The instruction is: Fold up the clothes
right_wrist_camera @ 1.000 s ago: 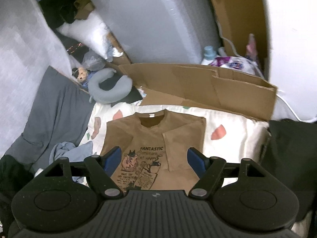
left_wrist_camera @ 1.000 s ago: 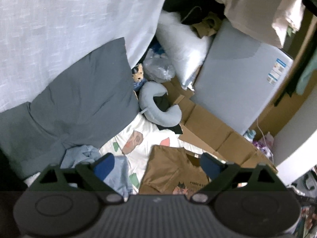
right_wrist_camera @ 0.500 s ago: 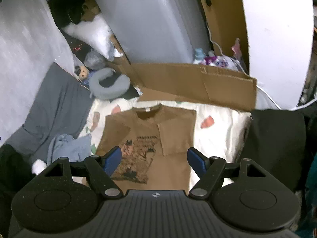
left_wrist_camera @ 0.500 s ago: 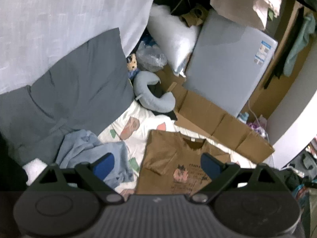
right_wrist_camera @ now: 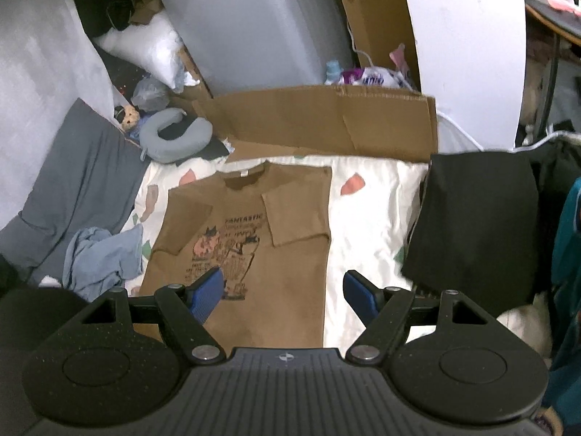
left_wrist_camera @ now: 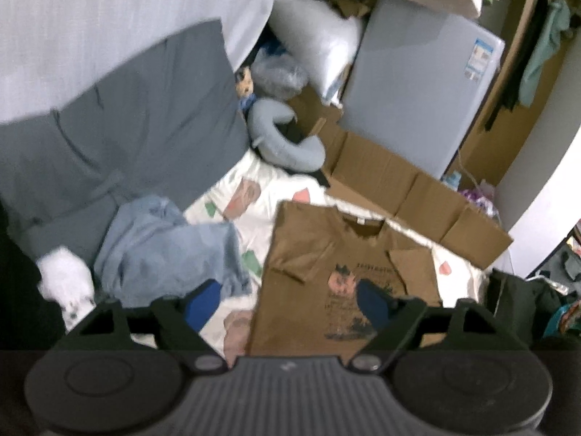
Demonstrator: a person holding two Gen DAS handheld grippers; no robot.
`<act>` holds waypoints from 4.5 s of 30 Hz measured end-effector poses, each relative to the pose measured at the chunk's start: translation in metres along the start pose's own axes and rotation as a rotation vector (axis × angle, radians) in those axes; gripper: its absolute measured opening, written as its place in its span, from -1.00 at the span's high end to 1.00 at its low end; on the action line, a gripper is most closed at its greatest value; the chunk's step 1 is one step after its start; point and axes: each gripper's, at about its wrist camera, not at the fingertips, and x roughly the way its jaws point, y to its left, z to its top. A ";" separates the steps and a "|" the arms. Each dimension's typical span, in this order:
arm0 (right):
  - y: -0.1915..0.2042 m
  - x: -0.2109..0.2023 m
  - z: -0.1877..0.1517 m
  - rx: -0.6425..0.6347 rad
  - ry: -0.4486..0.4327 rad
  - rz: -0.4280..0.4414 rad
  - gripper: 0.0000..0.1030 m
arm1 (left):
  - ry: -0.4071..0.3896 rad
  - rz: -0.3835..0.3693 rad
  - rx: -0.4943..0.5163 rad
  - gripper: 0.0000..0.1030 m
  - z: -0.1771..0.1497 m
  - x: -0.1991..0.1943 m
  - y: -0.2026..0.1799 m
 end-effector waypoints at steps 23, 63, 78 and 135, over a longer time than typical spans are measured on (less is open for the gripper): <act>-0.045 0.126 -0.132 0.042 0.187 -0.063 -0.19 | 0.300 0.063 -0.095 0.40 -0.156 0.164 0.064; -0.046 0.218 -0.212 0.006 0.400 -0.086 -0.08 | 0.487 0.122 -0.156 0.83 -0.257 0.250 0.098; -0.056 0.233 -0.233 0.073 0.397 -0.070 0.09 | 0.485 0.158 -0.120 0.91 -0.250 0.229 0.098; -0.050 0.157 -0.156 0.059 0.423 -0.067 0.96 | 0.494 -0.001 -0.077 0.93 -0.205 0.152 0.071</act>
